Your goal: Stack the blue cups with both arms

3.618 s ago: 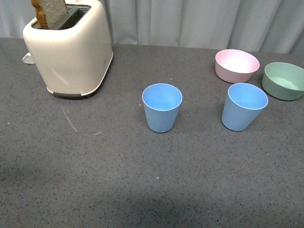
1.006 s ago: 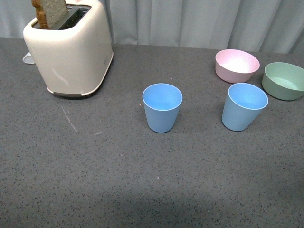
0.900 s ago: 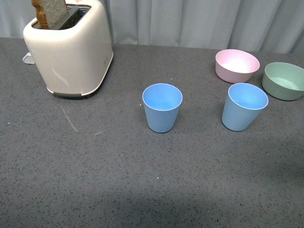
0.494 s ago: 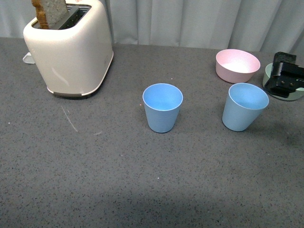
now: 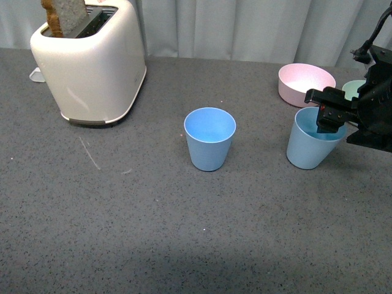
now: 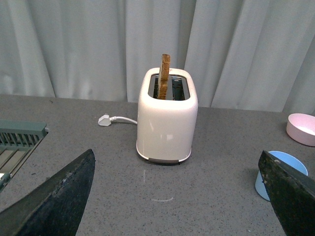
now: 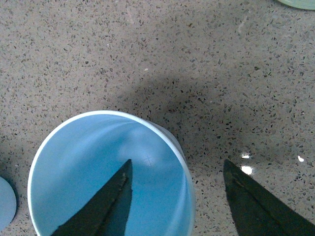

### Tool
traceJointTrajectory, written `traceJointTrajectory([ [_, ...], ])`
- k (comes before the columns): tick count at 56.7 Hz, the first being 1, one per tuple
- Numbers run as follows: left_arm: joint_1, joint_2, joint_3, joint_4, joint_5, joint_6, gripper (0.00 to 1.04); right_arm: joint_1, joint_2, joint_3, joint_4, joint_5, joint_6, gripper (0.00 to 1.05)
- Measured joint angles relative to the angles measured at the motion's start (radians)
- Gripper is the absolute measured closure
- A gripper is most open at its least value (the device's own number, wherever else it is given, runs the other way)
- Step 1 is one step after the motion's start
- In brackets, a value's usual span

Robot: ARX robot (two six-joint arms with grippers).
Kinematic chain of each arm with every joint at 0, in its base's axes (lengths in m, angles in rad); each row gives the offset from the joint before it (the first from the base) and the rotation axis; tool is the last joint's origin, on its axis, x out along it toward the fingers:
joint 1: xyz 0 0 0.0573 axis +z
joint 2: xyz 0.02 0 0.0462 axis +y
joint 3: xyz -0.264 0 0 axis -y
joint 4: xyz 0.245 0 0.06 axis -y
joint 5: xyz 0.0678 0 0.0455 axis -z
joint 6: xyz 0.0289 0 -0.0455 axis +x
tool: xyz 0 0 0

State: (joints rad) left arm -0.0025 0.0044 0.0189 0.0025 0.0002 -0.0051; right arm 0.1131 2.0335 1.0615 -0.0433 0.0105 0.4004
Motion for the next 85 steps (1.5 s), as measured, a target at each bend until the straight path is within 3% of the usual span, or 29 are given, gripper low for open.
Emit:
traceJointTrajectory([
  [8, 0.0, 0.0, 0.0, 0.0, 0.0, 0.0, 0.07, 0.0, 0.005, 0.024, -0.051, 0.01, 0.004, 0.8],
  [19, 0.0, 0.0, 0.0, 0.0, 0.0, 0.0, 0.07, 0.0, 0.003, 0.036, -0.1, 0.013, -0.001, 1.04],
  [30, 0.0, 0.0, 0.0, 0.0, 0.0, 0.0, 0.07, 0.021, -0.07, 0.034, -0.111, -0.072, 0.016, 1.04],
  [45, 0.0, 0.0, 0.0, 0.0, 0.0, 0.0, 0.07, 0.125, -0.183, 0.057, -0.169, -0.203, 0.043, 1.04],
  [56, 0.0, 0.0, 0.0, 0.0, 0.0, 0.0, 0.07, 0.219, -0.185, 0.09, -0.185, -0.21, 0.057, 1.04],
  [80, 0.0, 0.0, 0.0, 0.0, 0.0, 0.0, 0.07, 0.254, -0.151, 0.11, -0.185, -0.206, 0.074, 1.04],
  [85, 0.0, 0.0, 0.0, 0.0, 0.0, 0.0, 0.07, 0.256, -0.143, 0.116, -0.171, -0.215, 0.079, 0.87],
])
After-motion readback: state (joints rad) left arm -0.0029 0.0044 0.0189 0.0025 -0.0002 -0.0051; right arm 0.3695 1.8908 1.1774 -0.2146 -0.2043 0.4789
